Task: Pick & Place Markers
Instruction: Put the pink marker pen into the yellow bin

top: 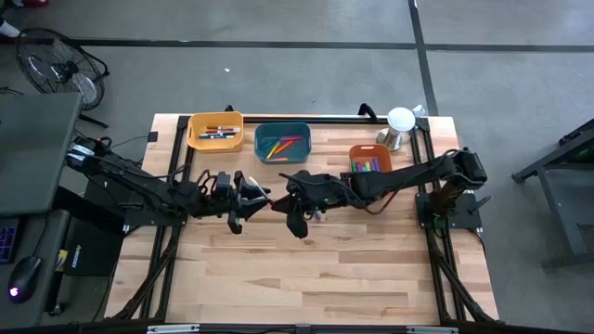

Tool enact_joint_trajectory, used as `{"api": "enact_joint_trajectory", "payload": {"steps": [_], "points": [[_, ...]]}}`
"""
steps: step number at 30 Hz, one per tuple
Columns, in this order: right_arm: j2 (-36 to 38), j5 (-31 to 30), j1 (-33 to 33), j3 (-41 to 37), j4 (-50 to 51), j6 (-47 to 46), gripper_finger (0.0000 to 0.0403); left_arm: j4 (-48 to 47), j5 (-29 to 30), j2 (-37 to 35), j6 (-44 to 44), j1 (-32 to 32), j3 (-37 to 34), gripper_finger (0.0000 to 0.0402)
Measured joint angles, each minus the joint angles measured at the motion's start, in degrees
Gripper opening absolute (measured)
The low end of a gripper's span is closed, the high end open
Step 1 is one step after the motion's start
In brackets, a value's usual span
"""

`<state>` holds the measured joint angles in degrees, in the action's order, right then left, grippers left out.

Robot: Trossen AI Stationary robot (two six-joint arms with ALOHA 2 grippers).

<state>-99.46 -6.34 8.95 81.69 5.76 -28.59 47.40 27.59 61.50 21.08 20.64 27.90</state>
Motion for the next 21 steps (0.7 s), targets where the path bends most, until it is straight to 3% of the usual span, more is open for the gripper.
{"api": "enact_joint_trajectory", "payload": {"steps": [8, 21], "points": [[-0.2, 1.1, 0.1, 0.0, 0.9, 0.3, 0.002, -0.1, 0.6, 0.0, -0.1, 0.0, 0.0, 0.0029], [-0.3, 4.4, 0.0, 0.0, 0.9, -0.3, 0.002, -0.9, 0.4, 0.1, 0.3, 0.0, 0.0, 0.0031]]}}
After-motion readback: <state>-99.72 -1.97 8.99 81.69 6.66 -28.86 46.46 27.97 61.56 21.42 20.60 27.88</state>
